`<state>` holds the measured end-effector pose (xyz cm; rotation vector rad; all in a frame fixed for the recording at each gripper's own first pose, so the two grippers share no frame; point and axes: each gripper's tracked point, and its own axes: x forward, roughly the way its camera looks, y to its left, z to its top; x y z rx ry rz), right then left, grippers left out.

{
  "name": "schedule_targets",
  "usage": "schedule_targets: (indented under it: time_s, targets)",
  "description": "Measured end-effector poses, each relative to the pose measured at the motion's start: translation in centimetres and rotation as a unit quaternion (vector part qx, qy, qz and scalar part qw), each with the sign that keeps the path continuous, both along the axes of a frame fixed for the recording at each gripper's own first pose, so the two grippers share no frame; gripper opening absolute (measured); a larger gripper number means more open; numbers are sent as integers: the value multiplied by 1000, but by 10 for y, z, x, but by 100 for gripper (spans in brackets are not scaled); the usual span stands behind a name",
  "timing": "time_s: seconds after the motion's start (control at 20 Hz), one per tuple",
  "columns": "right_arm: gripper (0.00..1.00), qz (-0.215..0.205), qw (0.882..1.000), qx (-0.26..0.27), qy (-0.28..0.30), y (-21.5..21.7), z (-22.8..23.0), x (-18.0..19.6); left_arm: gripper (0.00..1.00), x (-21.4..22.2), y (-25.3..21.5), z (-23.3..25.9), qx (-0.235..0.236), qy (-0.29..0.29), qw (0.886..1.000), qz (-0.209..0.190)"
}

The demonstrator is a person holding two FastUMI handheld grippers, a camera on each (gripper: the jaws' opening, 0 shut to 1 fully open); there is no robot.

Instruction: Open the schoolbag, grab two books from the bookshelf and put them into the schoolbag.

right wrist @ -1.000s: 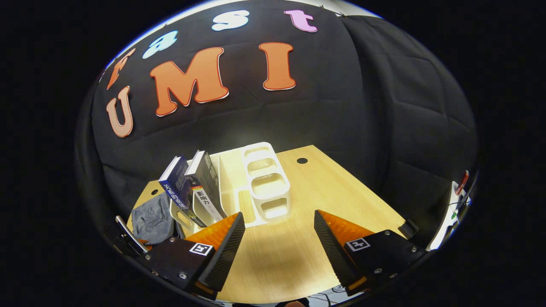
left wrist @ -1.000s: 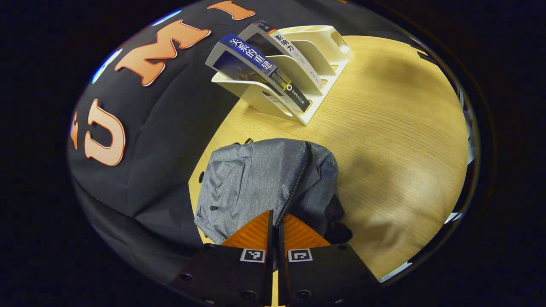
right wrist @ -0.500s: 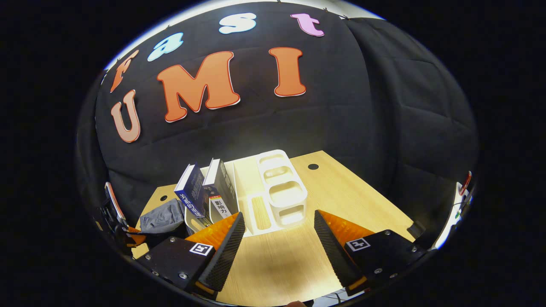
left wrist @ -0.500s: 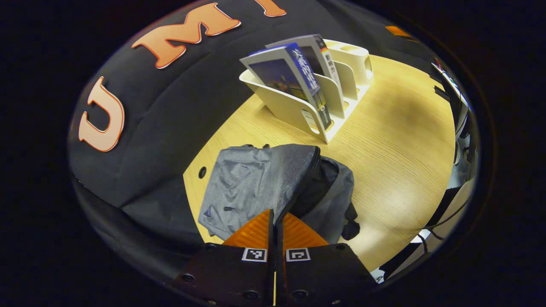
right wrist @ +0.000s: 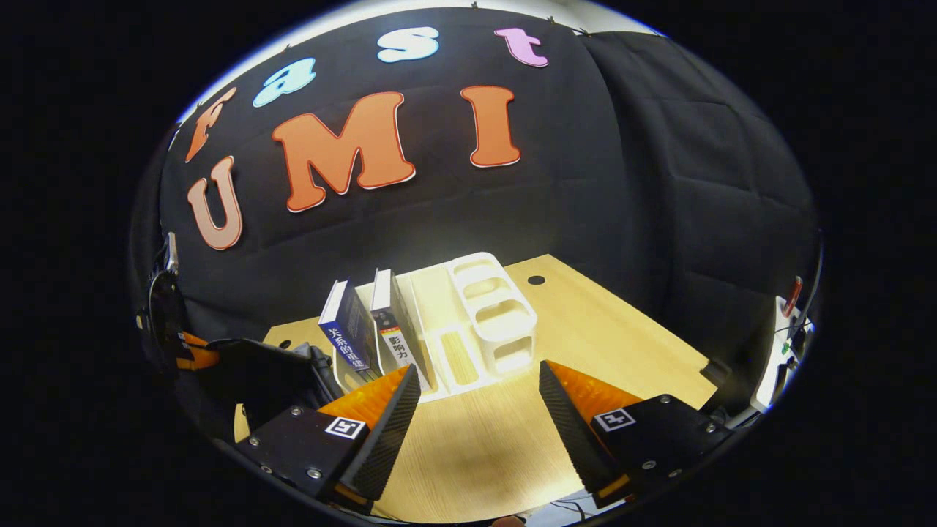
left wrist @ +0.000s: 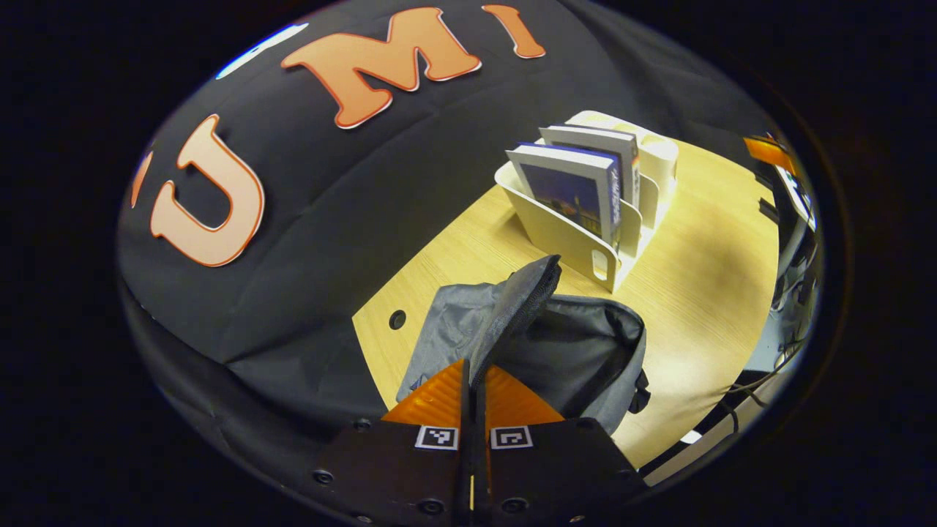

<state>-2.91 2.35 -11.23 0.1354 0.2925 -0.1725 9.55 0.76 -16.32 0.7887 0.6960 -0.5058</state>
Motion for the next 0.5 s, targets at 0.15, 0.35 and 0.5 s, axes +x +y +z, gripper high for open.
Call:
schedule_targets:
  time_s: [0.15,0.35,0.5]
  targets:
    - [97,16,1000,3,11,-10,-1,1,2,10,1,14,-4,-8,1000,20]
    - [98,54,998,-7,24,-27,6,3,1,19,-2,27,-1,-8,999,47]
    - [97,72,997,-5,31,-35,11,5,1,23,-3,32,-18,-6,997,70]
